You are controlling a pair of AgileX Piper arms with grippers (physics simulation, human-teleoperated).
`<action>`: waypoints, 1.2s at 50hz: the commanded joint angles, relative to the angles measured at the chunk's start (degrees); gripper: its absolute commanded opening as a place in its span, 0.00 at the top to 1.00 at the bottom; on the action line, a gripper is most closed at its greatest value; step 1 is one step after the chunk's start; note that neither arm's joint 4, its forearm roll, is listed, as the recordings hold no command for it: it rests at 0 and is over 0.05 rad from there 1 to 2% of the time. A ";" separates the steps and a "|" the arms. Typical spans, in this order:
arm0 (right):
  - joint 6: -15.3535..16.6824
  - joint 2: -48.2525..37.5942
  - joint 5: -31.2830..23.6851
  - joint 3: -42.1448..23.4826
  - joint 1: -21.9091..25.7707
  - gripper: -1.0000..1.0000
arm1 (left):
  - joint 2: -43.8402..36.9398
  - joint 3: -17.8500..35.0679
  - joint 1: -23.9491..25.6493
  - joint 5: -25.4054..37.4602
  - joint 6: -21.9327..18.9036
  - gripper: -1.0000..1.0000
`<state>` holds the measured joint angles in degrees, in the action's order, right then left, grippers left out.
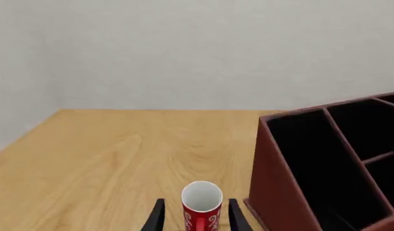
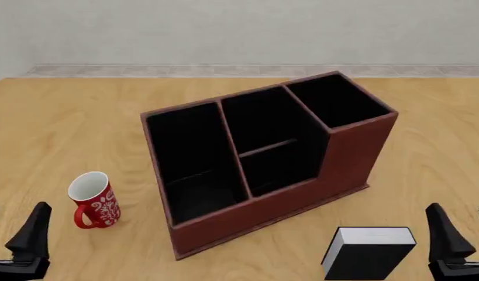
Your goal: Pick up the book and place it in the back compartment of the caddy.
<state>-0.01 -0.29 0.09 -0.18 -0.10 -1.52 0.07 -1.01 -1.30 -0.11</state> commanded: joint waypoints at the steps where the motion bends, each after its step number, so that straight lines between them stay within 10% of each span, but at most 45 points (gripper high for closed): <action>1: -1.29 0.18 -1.33 -0.55 0.73 0.00 | 1.08 0.37 2.63 1.95 0.76 0.00; 34: -0.69 0.26 -1.41 -0.79 0.77 0.00 | 1.22 12.90 14.39 11.12 -0.91 0.00; 48: -1.23 0.21 -1.56 -0.74 0.73 0.00 | -10.10 16.00 30.86 4.24 -4.02 0.00; 60: -0.64 0.22 -1.07 -0.49 0.79 0.00 | -17.51 17.85 34.93 -0.97 -3.60 0.00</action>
<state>-0.81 -0.08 -1.16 -0.79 0.67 -12.35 16.24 28.05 1.88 -3.23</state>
